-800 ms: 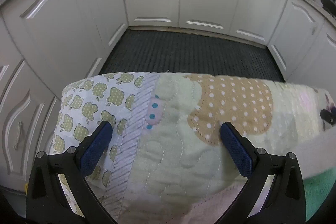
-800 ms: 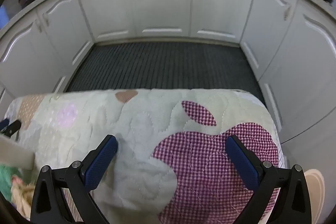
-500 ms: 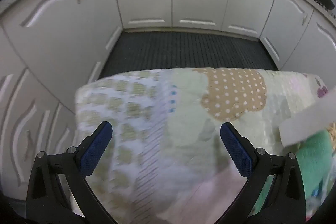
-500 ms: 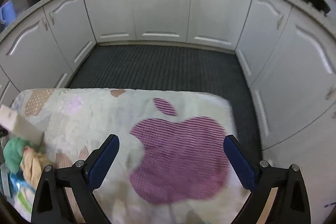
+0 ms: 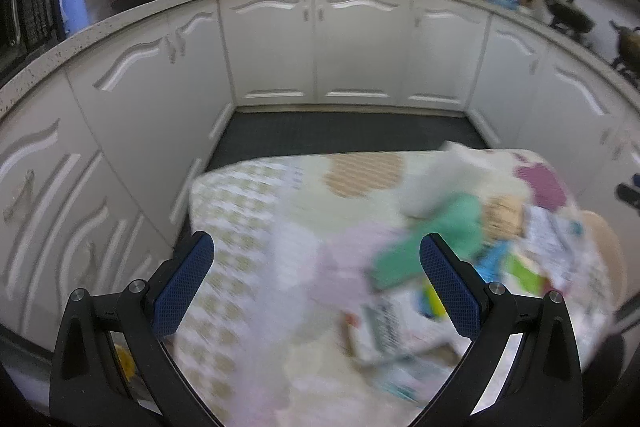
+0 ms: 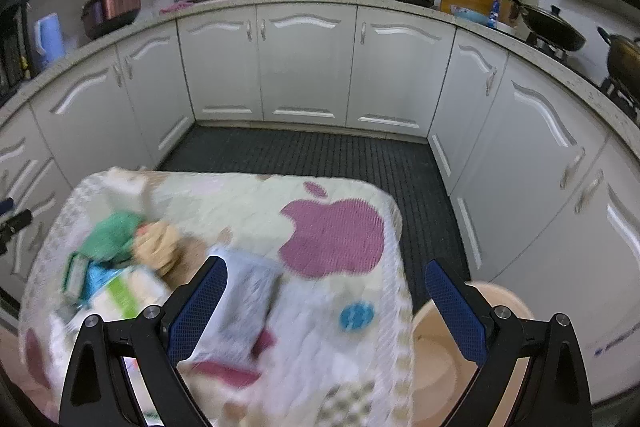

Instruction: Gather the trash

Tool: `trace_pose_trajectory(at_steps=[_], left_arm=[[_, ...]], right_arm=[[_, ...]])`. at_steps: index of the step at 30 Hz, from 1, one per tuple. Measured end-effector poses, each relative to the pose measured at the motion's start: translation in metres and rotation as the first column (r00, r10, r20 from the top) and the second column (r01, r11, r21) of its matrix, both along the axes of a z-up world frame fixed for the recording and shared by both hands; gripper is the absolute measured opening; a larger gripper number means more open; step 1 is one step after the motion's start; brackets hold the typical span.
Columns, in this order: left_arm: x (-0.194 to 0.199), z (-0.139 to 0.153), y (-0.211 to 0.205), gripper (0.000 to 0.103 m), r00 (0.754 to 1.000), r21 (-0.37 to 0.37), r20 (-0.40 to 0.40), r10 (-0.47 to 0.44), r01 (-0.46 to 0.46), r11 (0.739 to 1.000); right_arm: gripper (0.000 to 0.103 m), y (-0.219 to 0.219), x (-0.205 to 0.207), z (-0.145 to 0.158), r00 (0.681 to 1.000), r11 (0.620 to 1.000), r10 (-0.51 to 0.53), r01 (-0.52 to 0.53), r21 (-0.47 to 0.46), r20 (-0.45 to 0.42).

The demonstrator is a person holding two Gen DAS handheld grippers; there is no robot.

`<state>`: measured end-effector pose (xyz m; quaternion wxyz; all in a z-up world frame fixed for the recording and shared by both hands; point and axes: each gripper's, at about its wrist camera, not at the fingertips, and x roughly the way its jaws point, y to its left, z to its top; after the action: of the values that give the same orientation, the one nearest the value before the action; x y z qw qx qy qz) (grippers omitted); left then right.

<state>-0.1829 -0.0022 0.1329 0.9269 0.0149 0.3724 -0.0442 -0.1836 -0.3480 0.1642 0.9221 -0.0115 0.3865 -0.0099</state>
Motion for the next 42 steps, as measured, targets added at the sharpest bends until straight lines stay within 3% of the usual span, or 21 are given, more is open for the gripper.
trace_pose_trajectory(at_steps=[8, 15, 19, 27, 42], left_arm=[[-0.064, 0.011, -0.053, 0.103, 0.998, -0.096, 0.05, -0.037, 0.042, 0.995], [-0.094, 0.014, -0.09, 0.103, 0.993, -0.121, 0.103, -0.061, 0.074, 0.99], [-0.106, 0.017, -0.105, 0.103, 0.983, -0.109, 0.173, -0.063, 0.082, 0.991], [-0.12, 0.023, -0.114, 0.103, 0.958, -0.072, 0.276, -0.081, 0.105, 0.992], [-0.122, 0.026, -0.106, 0.103, 0.949, -0.101, 0.31, -0.065, 0.101, 0.99]], right_arm=[[0.099, -0.005, -0.066, -0.002, 0.996, 0.996, -0.035, 0.027, 0.09, 0.082], [0.099, 0.002, -0.098, -0.001, 0.987, 0.993, -0.044, 0.025, 0.118, 0.157], [0.099, 0.006, -0.111, 0.002, 0.974, 0.993, -0.048, 0.023, 0.114, 0.22], [0.099, 0.014, -0.124, 0.008, 0.946, 0.993, -0.053, 0.015, 0.12, 0.321], [0.099, 0.032, -0.126, 0.005, 0.936, 0.994, -0.032, -0.006, 0.107, 0.351]])
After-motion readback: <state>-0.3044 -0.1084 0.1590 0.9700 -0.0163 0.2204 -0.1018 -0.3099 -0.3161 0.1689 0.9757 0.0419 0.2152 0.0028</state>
